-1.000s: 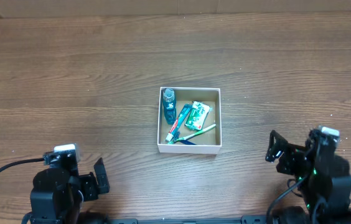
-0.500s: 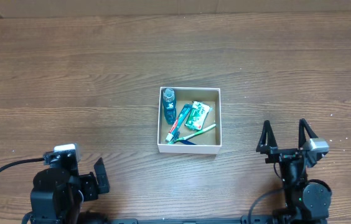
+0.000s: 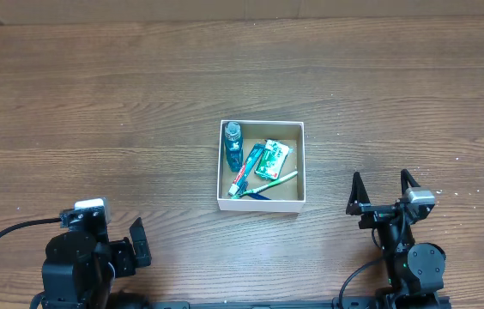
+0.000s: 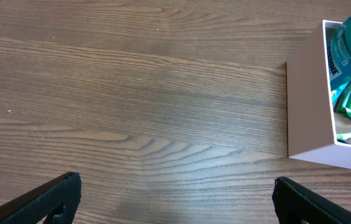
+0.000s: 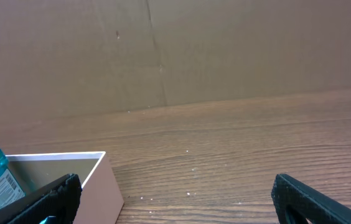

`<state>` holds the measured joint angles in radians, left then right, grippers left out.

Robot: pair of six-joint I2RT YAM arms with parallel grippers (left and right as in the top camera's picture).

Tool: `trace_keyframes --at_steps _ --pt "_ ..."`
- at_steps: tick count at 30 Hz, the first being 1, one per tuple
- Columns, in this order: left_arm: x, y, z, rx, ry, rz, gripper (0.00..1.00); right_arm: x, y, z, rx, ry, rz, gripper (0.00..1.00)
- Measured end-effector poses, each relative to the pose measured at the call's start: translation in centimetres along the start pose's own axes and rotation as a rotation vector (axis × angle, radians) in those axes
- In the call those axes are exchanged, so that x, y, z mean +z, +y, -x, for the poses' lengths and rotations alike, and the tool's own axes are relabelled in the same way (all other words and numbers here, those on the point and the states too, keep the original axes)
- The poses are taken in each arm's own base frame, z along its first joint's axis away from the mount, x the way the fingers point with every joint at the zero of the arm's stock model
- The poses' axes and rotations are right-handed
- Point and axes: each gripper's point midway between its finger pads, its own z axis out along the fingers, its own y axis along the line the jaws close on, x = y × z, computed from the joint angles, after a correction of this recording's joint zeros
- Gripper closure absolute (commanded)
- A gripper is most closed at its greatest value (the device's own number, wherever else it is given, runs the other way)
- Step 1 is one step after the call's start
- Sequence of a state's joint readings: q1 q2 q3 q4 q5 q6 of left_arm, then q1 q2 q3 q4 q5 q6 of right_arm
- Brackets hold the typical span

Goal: Pack container

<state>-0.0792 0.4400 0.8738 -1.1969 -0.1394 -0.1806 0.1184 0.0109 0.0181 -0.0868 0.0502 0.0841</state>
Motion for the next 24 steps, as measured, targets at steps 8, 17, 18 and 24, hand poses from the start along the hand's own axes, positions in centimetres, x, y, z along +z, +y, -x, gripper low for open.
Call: trace_keyframes --at_steps 8,17,18,24 --pt "0.0 0.0 0.0 0.0 0.0 0.0 0.0 0.0 0.0 0.0 0.0 0.0 0.002 0.0" --pt "1.0 -0.1 -0.2 -0.018 -0.129 -0.024 0.0 0.0 0.0 0.0 -0.003 -0.001 0.002 0.0" --pt "1.8 -0.2 -0.5 -0.022 -0.157 -0.028 0.0 0.0 0.0 0.0 -0.003 0.0 0.002 0.0" --pt "6.7 -1.2 1.2 -0.051 -0.462 -0.081 0.0 0.0 0.0 0.0 -0.003 0.001 0.002 0.0"
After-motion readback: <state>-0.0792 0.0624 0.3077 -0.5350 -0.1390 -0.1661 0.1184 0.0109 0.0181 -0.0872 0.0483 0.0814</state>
